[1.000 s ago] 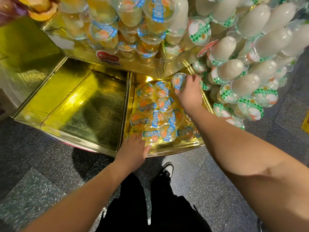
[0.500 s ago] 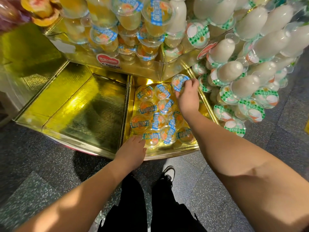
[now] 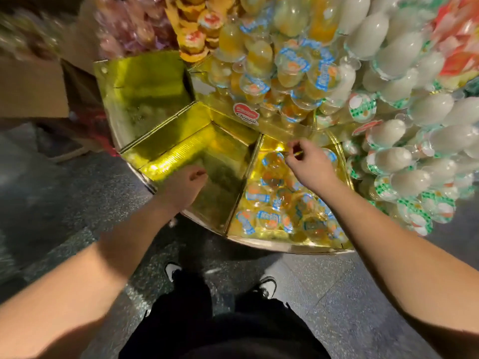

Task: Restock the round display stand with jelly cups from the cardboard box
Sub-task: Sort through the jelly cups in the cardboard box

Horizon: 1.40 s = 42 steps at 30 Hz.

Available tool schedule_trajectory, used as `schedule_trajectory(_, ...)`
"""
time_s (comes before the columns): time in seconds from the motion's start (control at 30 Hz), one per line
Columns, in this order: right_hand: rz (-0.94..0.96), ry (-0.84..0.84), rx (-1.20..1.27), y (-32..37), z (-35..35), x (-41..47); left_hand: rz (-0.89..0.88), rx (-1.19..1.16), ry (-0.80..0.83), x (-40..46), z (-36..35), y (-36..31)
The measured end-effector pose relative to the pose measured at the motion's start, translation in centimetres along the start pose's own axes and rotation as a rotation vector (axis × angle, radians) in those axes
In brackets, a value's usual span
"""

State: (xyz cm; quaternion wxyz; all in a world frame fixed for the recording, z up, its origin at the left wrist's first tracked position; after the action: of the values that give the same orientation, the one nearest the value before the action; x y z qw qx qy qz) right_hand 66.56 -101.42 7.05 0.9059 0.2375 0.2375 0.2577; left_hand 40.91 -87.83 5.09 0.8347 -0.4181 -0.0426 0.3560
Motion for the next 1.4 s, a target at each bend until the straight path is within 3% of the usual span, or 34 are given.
schedule_trajectory(0.23, 0.355, 0.189, -0.203, 23.9, -7.9, -1.5, 0.028, 0.123, -0.251, 0.6, 19.9, 9.5)
schedule_trajectory(0.37, 0.51, 0.249, -0.241, 36.5, -15.4, -3.3, -0.011, 0.24, -0.334, -1.0, 31.6, 15.4)
schedule_trajectory(0.53, 0.623, 0.301, -0.293, 48.3, -24.7, -4.6, 0.106, 0.261, -0.386, -3.7, 42.5, 24.4)
schedule_trajectory(0.93, 0.52, 0.387, -0.452, 61.1, -37.8, 3.0, 0.26, 0.3, -0.241, 1.2, 53.3, 36.9)
schedule_trajectory(1.23, 0.339, 0.289, -0.457, 70.8, -45.3, 20.5, 0.261, 0.297, -0.192, 17.9, 62.2, 46.1)
schedule_trajectory(1.4, 0.266, 0.193, -0.626, 74.6, -48.4, 30.2, 0.319, 0.245, -0.175, 28.0, 65.1, 50.9)
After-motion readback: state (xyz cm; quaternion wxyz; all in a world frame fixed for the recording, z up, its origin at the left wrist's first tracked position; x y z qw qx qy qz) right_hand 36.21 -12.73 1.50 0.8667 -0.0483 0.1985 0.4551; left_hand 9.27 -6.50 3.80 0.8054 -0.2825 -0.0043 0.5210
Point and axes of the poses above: each hand's wrist, its own x-axis towards the middle knuckle, its own z-axis out of the back of the hand, y = z × x, the point moved 7 cm from there along x, towards the middle knuckle, and after that the axes turned 14 degrees about -z, right-handed, at the moved point
